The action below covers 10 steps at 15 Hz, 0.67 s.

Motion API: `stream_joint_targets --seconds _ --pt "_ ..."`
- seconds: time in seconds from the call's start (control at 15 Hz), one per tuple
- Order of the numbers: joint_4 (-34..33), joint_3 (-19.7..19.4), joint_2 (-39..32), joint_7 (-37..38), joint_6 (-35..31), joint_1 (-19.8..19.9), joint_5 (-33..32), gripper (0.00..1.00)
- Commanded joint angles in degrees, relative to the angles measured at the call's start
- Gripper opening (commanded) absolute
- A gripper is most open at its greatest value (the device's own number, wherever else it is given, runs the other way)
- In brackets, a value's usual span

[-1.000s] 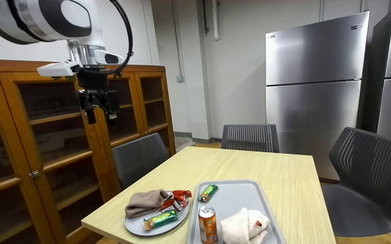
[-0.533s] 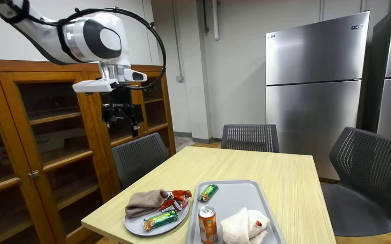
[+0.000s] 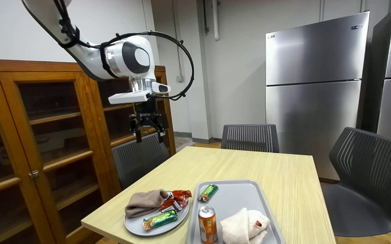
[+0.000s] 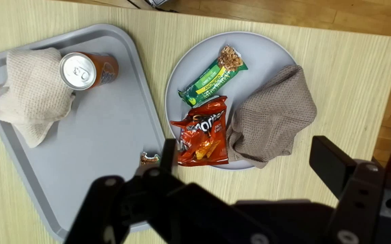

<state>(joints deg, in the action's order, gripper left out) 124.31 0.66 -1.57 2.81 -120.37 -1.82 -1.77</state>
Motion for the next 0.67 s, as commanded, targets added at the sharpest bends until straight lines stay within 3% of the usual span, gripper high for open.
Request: stream_joint_targets --seconds 0.0,0.07,0.6 --pt "-5.9 -0.1 -5.2 -2.7 1.9 0.5 -2.5 1.0" --pt "-2.4 0.0 -2.8 -0.8 0.2 0.3 -1.1 1.0" --pt "-4.5 -0.2 -4.9 -1.6 0.2 0.3 -1.5 1.0"
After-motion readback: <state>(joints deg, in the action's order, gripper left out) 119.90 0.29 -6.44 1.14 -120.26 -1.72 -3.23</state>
